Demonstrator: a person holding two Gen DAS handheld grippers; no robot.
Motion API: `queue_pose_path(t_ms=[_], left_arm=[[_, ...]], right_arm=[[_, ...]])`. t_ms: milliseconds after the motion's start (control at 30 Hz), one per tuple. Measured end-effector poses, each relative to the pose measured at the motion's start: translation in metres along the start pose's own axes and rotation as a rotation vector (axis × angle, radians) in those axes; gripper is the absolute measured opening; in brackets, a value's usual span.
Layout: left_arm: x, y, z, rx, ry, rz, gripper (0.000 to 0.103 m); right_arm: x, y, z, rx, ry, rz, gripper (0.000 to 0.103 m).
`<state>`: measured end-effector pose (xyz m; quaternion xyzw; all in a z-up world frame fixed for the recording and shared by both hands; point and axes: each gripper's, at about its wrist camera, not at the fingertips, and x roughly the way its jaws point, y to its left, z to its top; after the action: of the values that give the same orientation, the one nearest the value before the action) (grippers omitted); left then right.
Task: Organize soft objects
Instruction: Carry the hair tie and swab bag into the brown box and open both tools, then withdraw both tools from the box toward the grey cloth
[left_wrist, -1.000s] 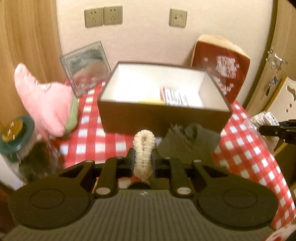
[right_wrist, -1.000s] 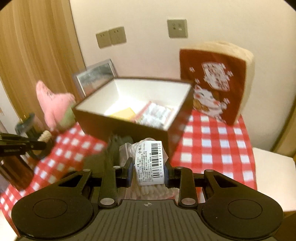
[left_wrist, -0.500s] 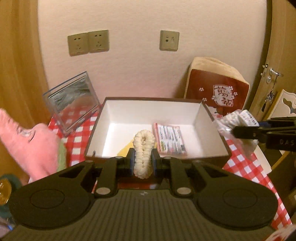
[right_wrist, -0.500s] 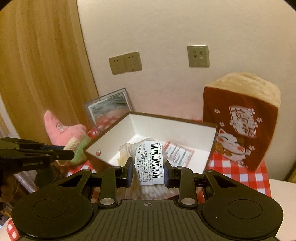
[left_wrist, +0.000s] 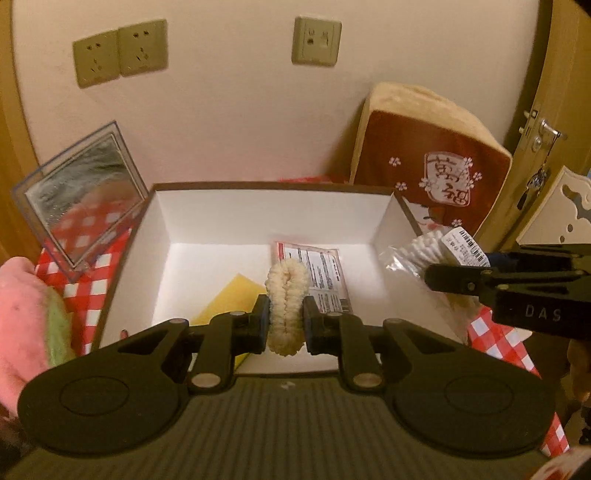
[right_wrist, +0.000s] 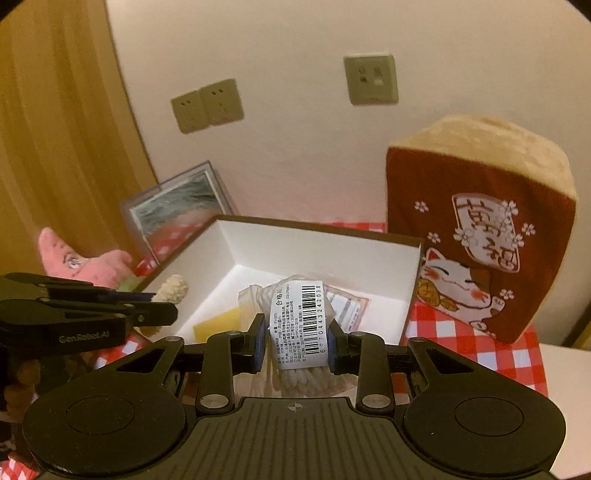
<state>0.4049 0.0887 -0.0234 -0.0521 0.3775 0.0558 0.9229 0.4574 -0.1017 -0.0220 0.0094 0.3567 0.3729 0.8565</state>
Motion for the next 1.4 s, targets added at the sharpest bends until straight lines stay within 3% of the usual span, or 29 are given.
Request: queue_pose_path(t_ms=[300,467,667,1133,1300,1400], left_arm=[[0.032,-0.005,0.007,0.017,0.040,-0.018,0.018],[0.043,-0.004,0.011,0.005,0.063,-0.032,0.037],[0.048,0.000,0.013,-0.005,0.080,-0.027,0.048],[0.038,0.013,0.016,-0.032,0.070,-0.005,0.053],[0.031,0.014,0.015,-0.035,0.062,0.001,0.053],[0.025,0.016,0.015,-0.040,0.057,0.006,0.054]], right_arm=[[0.027,-0.010,0.000,0.024,0.033,-0.011,0.032],[0.035,-0.014,0.001,0.035,0.043,-0.021,0.032],[0.038,-0.017,0.002,0.047,0.046,-0.025,0.032],[0.040,-0.014,0.005,0.056,0.035,-0.003,0.033],[0.034,-0.013,0.010,0.078,-0.034,0.003,0.067],[0.028,-0.014,0.015,0.083,-0.069,0.009,0.069]])
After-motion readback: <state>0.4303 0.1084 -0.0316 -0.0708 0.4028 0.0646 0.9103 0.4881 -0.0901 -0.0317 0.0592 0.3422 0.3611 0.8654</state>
